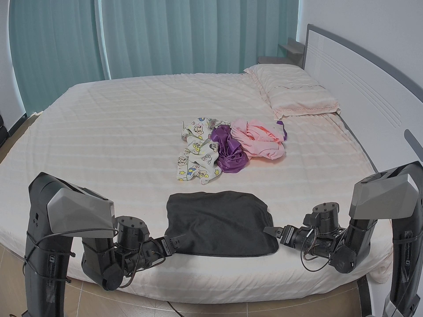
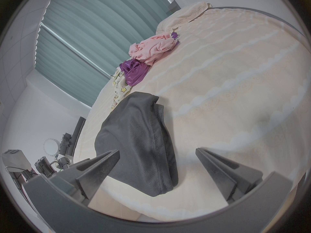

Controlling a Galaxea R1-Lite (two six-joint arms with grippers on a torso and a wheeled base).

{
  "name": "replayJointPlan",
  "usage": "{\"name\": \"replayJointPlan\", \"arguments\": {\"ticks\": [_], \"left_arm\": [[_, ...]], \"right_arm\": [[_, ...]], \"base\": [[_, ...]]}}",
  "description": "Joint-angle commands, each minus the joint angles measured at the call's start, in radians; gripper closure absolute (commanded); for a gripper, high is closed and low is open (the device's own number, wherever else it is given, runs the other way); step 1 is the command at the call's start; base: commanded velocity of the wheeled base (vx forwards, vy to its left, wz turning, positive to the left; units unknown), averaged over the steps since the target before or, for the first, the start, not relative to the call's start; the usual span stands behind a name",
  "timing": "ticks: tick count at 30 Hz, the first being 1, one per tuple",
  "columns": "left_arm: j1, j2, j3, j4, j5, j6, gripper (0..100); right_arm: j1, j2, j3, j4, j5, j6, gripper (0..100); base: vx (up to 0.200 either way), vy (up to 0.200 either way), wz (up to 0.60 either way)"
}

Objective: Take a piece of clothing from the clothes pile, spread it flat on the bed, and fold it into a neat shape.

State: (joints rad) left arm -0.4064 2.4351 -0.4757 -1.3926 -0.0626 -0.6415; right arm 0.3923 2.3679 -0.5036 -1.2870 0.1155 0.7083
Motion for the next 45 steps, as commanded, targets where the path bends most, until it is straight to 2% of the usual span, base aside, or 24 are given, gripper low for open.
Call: {"name": "replayJointPlan", "arguments": {"ticks": [1,10,11,21,29,30,38,45], "left_arm": [[-0.003,0.036,-0.018,-0.003,0.004,0.006,0],[-0.002,0.059,-0.060,-0.008,0.010,0.011,0],[-0.002,0.058,-0.060,-0.006,0.010,0.009,100],[-0.022,-0.002,0.042,-0.006,0.010,0.029,100],[-0.023,-0.004,0.043,-0.005,0.012,0.034,100],[-0.023,-0.004,0.043,-0.005,0.012,0.034,100],[-0.023,-0.028,0.051,0.015,0.012,0.036,100],[-0.023,-0.080,0.060,0.121,0.010,0.045,100]], "right_arm": [[0.003,0.039,-0.007,-0.011,0.000,-0.003,0],[0.013,0.051,-0.019,-0.018,-0.004,-0.010,0],[0.013,0.051,-0.019,-0.018,-0.004,-0.010,0],[0.014,0.074,-0.021,-0.020,-0.002,-0.041,0],[0.036,0.120,-0.076,-0.020,-0.002,-0.053,0],[0.039,0.125,-0.075,-0.020,-0.002,-0.055,100],[0.039,0.076,0.008,-0.021,0.000,-0.056,100],[0.043,0.057,0.048,-0.029,0.006,-0.064,100]], "base": [[0.000,0.000,0.00],[0.000,0.000,0.00],[0.000,0.000,0.00],[0.000,0.000,0.00],[0.000,0.000,0.00],[0.000,0.000,0.00],[0.000,0.000,0.00],[0.000,0.000,0.00]]}}
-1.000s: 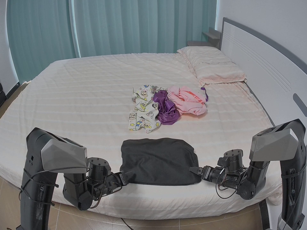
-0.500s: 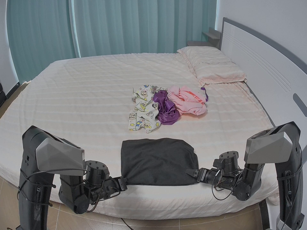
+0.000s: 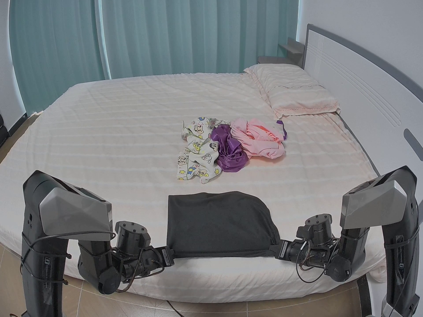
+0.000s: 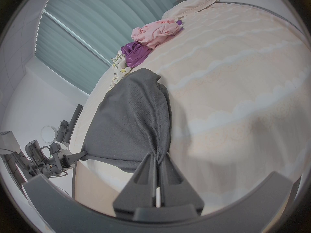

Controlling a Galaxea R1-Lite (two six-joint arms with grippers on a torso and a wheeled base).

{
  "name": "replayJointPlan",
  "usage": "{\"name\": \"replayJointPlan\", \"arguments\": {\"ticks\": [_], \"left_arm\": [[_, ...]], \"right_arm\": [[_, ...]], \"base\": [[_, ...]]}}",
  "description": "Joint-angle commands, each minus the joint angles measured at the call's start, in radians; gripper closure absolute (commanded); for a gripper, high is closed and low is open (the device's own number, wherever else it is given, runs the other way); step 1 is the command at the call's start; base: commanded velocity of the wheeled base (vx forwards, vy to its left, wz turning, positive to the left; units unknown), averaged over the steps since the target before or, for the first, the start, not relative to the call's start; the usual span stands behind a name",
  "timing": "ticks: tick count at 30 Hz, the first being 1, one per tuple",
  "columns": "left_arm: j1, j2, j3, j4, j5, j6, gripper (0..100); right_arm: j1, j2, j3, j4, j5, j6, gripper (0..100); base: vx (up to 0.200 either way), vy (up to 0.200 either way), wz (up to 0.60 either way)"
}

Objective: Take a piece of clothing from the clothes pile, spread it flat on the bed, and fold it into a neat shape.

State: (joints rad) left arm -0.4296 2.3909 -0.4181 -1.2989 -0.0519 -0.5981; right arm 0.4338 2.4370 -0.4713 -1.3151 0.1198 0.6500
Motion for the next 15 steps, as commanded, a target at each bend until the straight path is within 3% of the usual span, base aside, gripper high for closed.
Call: {"name": "replayJointPlan", "arguments": {"ticks": [1,8,9,11,12,15], "left_arm": [[0.000,-0.039,0.002,0.043,0.000,0.003,100],[-0.001,-0.032,-0.005,0.075,0.000,0.018,100],[0.000,-0.030,-0.005,0.076,0.000,0.018,0],[0.000,-0.030,-0.005,0.076,0.000,0.018,0],[-0.001,-0.030,-0.005,0.076,-0.002,0.018,0],[0.002,-0.027,-0.008,0.076,-0.002,0.018,0]], "right_arm": [[0.000,-0.009,0.011,-0.001,0.001,-0.006,100],[0.005,-0.003,0.010,0.000,0.003,-0.006,100],[0.003,-0.001,0.008,0.002,0.003,-0.006,100],[0.003,0.004,0.008,0.005,0.004,-0.006,100],[0.005,0.010,0.008,0.005,0.008,-0.006,0],[0.005,0.002,0.010,0.002,0.009,-0.006,0]], "base": [[0.000,0.000,0.00],[0.000,0.000,0.00],[0.000,0.000,0.00],[0.000,0.000,0.00],[0.000,0.000,0.00],[0.000,0.000,0.00]]}}
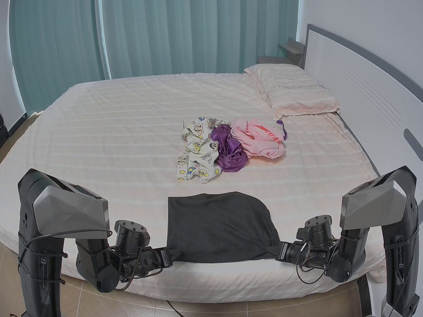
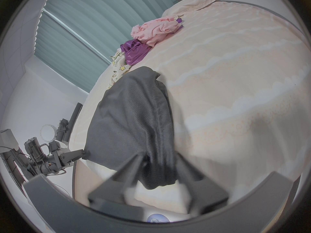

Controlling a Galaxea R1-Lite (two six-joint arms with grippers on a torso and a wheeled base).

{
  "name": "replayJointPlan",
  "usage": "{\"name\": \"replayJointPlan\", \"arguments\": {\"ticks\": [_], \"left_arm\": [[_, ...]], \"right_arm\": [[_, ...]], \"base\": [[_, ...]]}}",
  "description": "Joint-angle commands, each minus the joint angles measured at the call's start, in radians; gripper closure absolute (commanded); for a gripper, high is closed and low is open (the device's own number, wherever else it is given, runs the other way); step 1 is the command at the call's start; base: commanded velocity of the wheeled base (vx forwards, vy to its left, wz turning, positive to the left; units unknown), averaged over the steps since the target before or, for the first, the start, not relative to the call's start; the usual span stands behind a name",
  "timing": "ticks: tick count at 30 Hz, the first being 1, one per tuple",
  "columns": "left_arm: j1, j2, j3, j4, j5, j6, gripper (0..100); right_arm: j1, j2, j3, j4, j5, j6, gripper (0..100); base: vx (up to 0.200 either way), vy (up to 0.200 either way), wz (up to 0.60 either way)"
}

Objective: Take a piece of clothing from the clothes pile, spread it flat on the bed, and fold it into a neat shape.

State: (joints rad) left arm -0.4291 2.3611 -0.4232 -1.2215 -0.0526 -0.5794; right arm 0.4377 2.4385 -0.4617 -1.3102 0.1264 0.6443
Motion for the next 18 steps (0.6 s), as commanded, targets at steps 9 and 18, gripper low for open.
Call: {"name": "replayJointPlan", "arguments": {"ticks": [9,18], "left_arm": [[0.075,-0.039,-0.019,-0.006,-0.016,-0.010,0],[0.113,-0.123,-0.092,-0.007,-0.064,-0.163,0]], "right_arm": [[-0.088,-0.090,0.008,-0.001,-0.001,0.002,0],[-0.085,-0.021,-0.172,-0.003,-0.014,0.060,0]], "base": [[0.000,0.000,0.00],[0.000,0.000,0.00]]}}
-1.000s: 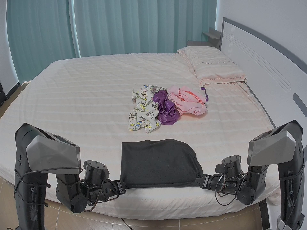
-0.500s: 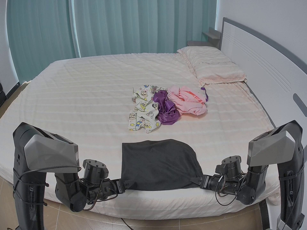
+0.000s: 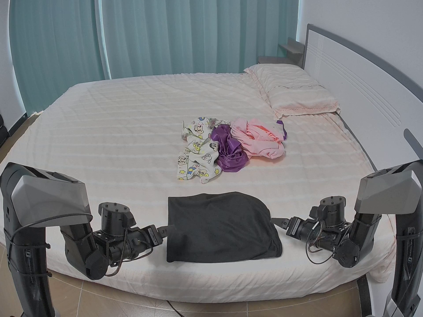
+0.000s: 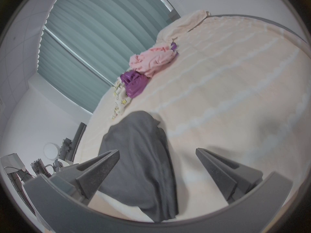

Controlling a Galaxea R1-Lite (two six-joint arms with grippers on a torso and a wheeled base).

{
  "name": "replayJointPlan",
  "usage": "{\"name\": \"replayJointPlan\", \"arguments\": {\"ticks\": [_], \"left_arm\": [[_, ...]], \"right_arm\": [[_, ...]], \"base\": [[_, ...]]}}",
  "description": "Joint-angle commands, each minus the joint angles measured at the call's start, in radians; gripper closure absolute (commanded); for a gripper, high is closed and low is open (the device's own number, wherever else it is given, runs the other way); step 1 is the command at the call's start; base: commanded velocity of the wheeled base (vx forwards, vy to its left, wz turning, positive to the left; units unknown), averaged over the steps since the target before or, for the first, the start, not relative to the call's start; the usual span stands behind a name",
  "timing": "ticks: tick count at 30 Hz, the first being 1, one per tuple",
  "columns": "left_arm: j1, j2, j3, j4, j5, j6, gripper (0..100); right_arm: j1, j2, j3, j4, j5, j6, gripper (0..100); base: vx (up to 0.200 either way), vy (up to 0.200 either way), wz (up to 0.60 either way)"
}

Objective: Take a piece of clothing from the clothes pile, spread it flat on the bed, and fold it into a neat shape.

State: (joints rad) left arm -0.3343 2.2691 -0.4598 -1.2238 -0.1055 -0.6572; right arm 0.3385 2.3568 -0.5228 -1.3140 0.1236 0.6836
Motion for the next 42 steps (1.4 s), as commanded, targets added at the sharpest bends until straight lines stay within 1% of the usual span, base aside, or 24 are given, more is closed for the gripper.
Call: {"name": "replayJointPlan", "arguments": {"ticks": [1,3,5,6,9,12,13,14,17,19,22,24,27,28,29,30,36,39,42], "left_arm": [[0.026,-0.028,-0.066,-0.005,-0.011,-0.119,0],[0.040,-0.010,-0.082,-0.006,-0.013,-0.142,0],[0.052,0.009,-0.094,-0.006,-0.013,-0.148,0],[0.052,0.009,-0.094,-0.006,-0.013,-0.148,0],[0.058,0.023,-0.096,-0.006,-0.013,-0.148,0],[0.057,0.026,-0.094,-0.008,-0.013,-0.147,0],[0.057,0.026,-0.094,-0.008,-0.013,-0.147,0],[0.057,0.026,-0.092,-0.008,-0.013,-0.147,0],[0.057,0.026,-0.092,-0.008,-0.013,-0.147,0],[0.057,0.027,-0.092,-0.008,-0.013,-0.145,0],[0.055,0.030,-0.094,-0.008,-0.011,-0.145,0],[0.055,0.032,-0.094,-0.008,-0.011,-0.145,0],[0.055,0.033,-0.094,-0.008,-0.011,-0.145,0],[0.055,0.033,-0.094,-0.008,-0.011,-0.145,0],[0.055,0.033,-0.092,-0.008,-0.011,-0.145,0],[0.055,0.033,-0.092,-0.008,-0.011,-0.144,0],[0.054,0.041,-0.092,-0.008,-0.011,-0.140,0],[0.054,0.047,-0.096,-0.009,-0.008,-0.139,0],[0.054,0.049,-0.096,-0.011,0.000,-0.139,0]], "right_arm": [[0.017,0.082,-0.143,0.010,-0.013,0.020,0],[0.019,0.119,-0.195,0.013,-0.013,0.022,0],[0.017,0.157,-0.258,0.039,-0.013,0.019,0],[0.017,0.159,-0.263,0.042,-0.013,0.019,0],[0.007,0.164,-0.365,0.176,0.022,0.022,0],[0.005,0.164,-0.434,0.246,0.048,0.030,0],[0.005,0.164,-0.434,0.246,0.048,0.030,0],[0.005,0.164,-0.471,0.300,0.054,0.028,0],[0.002,0.164,-0.523,0.346,0.053,0.030,0],[-0.006,0.168,-0.554,0.357,0.050,0.030,0],[-0.010,0.170,-0.568,0.371,0.064,0.033,0],[-0.012,0.168,-0.569,0.372,0.097,0.054,0],[-0.010,0.165,-0.574,0.374,0.169,0.140,0],[-0.010,0.165,-0.574,0.374,0.169,0.140,0],[-0.009,0.168,-0.588,0.374,0.209,0.162,0],[-0.007,0.170,-0.596,0.372,0.217,0.165,0],[-0.006,0.203,-0.655,0.377,0.222,0.175,0],[-0.001,0.236,-0.697,0.360,0.222,0.226,0],[-0.007,0.265,-0.746,0.323,0.195,0.266,0]], "base": [[0.000,0.000,0.00],[0.000,0.000,0.00],[0.000,0.000,0.00],[0.000,0.000,0.00],[0.000,0.000,0.00],[0.000,0.000,0.00],[0.000,0.000,0.00],[0.000,0.000,0.00],[0.000,0.000,0.00],[0.000,0.000,0.00],[0.000,0.000,0.00],[0.000,0.000,0.00],[0.000,0.000,0.00],[0.000,0.000,0.00],[0.000,0.000,0.00],[0.000,0.000,0.00],[0.000,0.000,0.00],[0.000,0.000,0.00],[0.000,0.000,0.00]]}}
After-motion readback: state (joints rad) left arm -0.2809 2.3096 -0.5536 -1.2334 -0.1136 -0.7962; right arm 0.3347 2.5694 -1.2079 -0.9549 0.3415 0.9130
